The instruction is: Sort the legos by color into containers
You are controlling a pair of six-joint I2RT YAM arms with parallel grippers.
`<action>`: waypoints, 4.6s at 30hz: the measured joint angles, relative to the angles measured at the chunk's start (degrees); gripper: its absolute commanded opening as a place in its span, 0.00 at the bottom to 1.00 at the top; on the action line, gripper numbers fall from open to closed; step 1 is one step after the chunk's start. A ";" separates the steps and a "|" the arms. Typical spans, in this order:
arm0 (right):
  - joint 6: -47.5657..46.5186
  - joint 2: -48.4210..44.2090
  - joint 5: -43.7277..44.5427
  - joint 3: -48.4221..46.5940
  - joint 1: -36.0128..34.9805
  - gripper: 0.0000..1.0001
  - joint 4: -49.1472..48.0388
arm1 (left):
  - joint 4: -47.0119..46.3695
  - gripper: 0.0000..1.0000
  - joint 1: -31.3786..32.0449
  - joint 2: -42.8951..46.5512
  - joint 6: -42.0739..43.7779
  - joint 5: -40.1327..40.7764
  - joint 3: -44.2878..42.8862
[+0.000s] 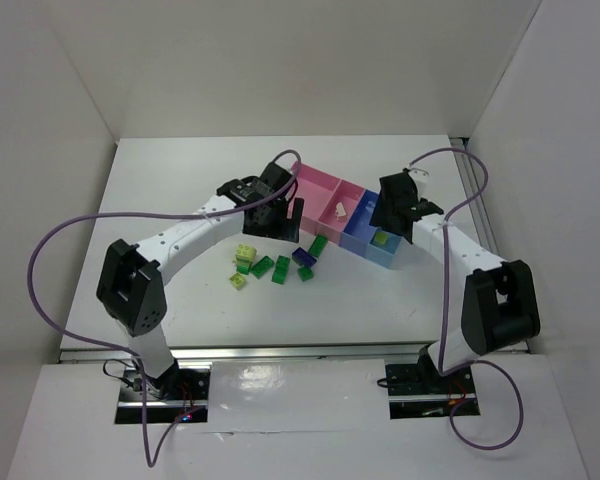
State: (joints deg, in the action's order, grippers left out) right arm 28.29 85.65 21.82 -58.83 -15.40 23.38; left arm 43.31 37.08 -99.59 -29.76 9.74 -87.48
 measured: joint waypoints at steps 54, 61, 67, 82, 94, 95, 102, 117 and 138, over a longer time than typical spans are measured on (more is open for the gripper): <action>-22.77 22.53 -19.02 -12.63 -26.47 0.26 -5.01 | 1.16 0.91 -30.29 17.99 -4.66 -12.07 8.85; -21.97 14.62 -27.21 -9.86 -24.30 0.26 -4.81 | -1.40 0.88 -28.48 17.18 3.50 -21.92 8.52; -21.77 -0.11 -45.05 -8.46 -14.88 0.26 -5.70 | -5.44 0.92 -27.56 14.23 11.65 -42.42 8.39; -14.86 -7.45 -79.67 -0.04 -6.10 0.26 -11.72 | -16.57 0.91 -15.80 7.39 22.69 -70.49 10.08; -12.59 -8.28 -84.04 -0.04 -5.55 0.26 -15.15 | -22.84 0.80 -11.08 7.19 21.42 -73.90 13.40; -12.57 -8.28 -84.08 -0.04 -5.55 0.26 -15.17 | -23.71 0.78 -11.02 7.17 20.70 -74.16 13.57; -12.48 -8.28 -84.19 -0.04 -5.64 0.26 -15.17 | -27.41 0.54 -10.69 7.19 18.60 -75.93 13.70; -13.81 -8.15 -81.46 -0.04 -6.21 0.26 -13.16 | -27.47 0.00 -10.88 5.42 17.27 -74.10 13.99; 6.23 -8.85 -26.21 1.42 -0.17 0.29 -11.65 | -16.46 0.00 -15.21 -13.46 3.61 -38.49 -12.37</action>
State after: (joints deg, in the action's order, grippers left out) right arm 34.52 76.79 -4.38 -57.41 -15.57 11.73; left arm 26.85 21.87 -113.06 -26.15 -28.75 -99.85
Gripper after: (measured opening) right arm 0.440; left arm 0.093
